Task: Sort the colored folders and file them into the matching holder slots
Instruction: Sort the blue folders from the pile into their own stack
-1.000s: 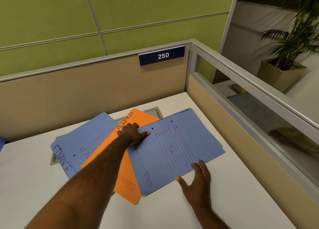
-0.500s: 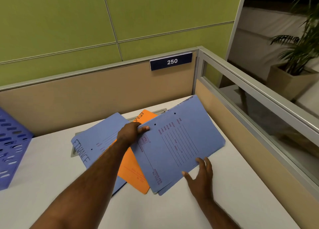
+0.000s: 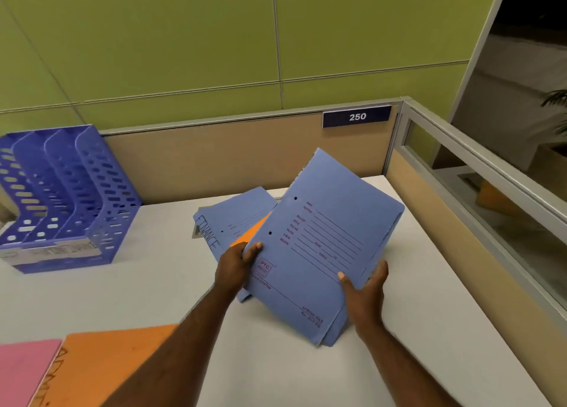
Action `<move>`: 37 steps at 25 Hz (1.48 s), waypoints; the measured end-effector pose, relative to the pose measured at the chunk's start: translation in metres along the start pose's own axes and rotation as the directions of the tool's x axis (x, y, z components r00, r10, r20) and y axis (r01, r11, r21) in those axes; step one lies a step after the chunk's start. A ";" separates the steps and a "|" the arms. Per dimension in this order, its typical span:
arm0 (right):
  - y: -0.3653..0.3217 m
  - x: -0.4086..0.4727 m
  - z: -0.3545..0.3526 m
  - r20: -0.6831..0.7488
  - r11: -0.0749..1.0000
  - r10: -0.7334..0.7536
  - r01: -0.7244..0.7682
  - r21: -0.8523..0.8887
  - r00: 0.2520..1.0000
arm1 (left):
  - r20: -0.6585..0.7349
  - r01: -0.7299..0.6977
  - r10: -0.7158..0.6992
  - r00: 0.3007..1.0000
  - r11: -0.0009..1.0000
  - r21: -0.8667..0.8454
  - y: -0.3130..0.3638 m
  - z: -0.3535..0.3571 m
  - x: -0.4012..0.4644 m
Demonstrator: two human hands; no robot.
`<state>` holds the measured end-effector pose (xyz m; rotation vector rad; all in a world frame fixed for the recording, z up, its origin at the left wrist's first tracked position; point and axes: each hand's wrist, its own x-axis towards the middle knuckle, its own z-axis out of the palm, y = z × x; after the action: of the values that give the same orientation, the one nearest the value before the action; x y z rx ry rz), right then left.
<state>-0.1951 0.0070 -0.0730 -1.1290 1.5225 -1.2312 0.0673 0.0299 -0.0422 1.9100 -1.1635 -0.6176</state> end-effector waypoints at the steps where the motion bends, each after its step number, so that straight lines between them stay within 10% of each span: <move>1: -0.004 -0.008 0.003 0.014 1.000 0.006 -0.006 -0.021 1.000 | -0.030 0.020 -0.020 0.999 1.000 -0.017 -0.007 -0.008 -0.017; 11: -0.009 -0.120 0.032 0.203 0.980 0.021 0.021 -0.200 0.979 | -0.200 0.066 -0.108 0.974 0.976 -0.206 -0.086 -0.063 -0.203; 37: 0.042 -0.245 0.025 0.184 0.731 0.221 -0.038 -0.681 0.958 | 0.110 0.260 -0.258 0.960 0.966 -0.007 -0.149 -0.101 -0.345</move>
<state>-0.1210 0.2442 -0.1000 -1.5330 1.8616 -0.3834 0.0578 0.4136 -0.1087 2.0493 -0.9742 -0.8807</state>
